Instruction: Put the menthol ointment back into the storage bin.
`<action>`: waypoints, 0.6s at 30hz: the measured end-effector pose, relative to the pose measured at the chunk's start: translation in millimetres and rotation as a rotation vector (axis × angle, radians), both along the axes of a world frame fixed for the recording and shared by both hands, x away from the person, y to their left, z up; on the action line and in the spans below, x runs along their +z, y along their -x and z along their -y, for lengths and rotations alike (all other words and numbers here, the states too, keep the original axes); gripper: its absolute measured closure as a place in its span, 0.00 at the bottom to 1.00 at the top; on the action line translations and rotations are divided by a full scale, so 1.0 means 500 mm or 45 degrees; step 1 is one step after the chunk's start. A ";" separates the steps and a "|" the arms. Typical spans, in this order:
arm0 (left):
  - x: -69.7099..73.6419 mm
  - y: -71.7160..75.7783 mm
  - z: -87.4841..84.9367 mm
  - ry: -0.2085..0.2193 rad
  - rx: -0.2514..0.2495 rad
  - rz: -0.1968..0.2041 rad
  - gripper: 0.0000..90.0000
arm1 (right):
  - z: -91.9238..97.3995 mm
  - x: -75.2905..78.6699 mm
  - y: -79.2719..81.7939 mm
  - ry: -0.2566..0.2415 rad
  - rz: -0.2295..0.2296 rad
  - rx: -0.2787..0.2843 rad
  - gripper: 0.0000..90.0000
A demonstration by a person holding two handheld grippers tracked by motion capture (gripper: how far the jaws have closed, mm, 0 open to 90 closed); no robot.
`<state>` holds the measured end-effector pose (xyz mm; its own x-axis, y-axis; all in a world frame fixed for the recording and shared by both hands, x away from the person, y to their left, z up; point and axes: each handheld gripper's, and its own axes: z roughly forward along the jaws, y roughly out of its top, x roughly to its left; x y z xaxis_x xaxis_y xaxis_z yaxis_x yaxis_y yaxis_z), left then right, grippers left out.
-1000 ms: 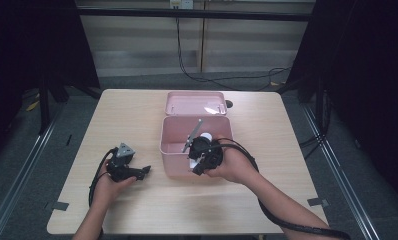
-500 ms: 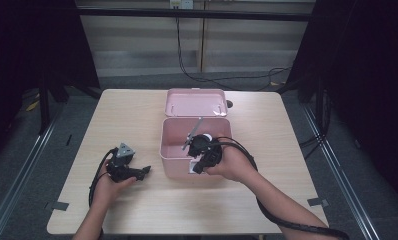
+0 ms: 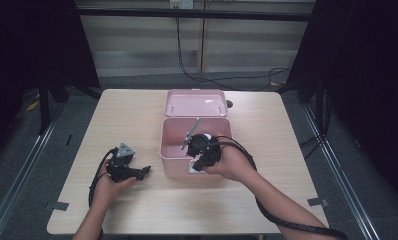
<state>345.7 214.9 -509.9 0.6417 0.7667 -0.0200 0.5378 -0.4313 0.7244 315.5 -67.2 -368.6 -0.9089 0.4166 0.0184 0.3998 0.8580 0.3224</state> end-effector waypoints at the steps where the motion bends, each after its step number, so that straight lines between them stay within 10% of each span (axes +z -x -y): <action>1: 0.000 0.000 0.000 -0.001 0.000 -0.001 0.16 | -0.001 0.000 0.002 0.004 -0.003 -0.005 1.00; 18: 0.014 -0.019 0.009 -0.012 0.002 -0.092 0.19 | 0.009 -0.004 -0.003 -0.042 -0.015 0.022 1.00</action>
